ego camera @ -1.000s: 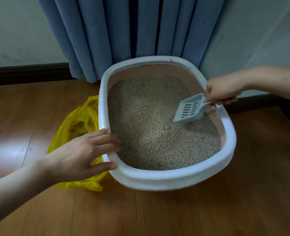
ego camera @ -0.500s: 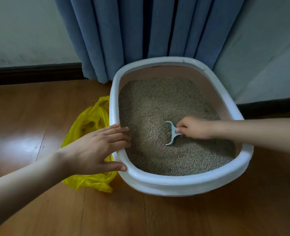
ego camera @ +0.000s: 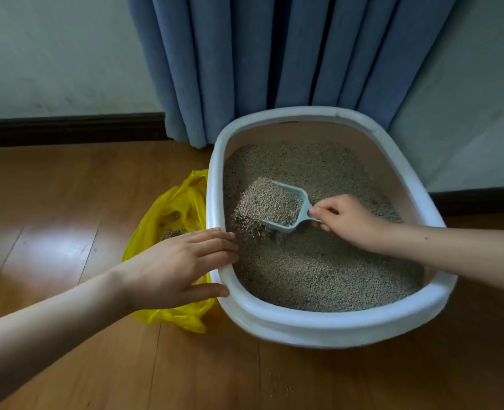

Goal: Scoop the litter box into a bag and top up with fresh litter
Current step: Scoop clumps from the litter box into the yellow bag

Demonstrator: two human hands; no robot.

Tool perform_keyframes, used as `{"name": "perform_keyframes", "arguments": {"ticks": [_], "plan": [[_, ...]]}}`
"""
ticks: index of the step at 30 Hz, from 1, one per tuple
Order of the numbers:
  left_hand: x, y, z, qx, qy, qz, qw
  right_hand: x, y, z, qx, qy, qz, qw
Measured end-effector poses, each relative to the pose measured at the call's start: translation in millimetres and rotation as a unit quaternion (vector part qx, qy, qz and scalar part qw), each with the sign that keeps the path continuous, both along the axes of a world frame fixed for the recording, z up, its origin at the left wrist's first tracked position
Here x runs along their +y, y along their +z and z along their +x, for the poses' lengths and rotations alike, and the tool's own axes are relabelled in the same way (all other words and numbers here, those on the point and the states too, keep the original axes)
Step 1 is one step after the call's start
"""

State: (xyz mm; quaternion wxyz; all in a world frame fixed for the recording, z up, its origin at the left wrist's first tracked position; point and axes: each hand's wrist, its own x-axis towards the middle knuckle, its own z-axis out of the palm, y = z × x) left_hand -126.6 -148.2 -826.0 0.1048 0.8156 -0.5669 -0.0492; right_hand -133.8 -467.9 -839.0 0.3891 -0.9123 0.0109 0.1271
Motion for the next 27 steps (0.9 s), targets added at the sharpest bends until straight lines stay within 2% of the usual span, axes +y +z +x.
{"name": "perform_keyframes", "arguments": {"ticks": [4, 7, 19, 27], "plan": [[0.1, 0.3, -0.1, 0.000, 0.001, -0.005, 1.000, -3.0, 5.7, -9.7, 0.007, 0.018, -0.039, 0.999], [0.1, 0.7, -0.5, -0.003, 0.001, -0.008, 1.000, -5.7, 8.1, -15.3, 0.008, -0.002, -0.034, 0.999], [2.8, -3.5, 0.1, -0.014, 0.004, -0.008, 1.000, -2.8, 28.9, -32.7, 0.021, 0.051, -0.085, 0.995], [7.1, -6.4, -5.4, -0.033, 0.005, -0.012, 0.999, 5.1, 29.4, -23.7, 0.037, 0.053, -0.113, 0.992]]}}
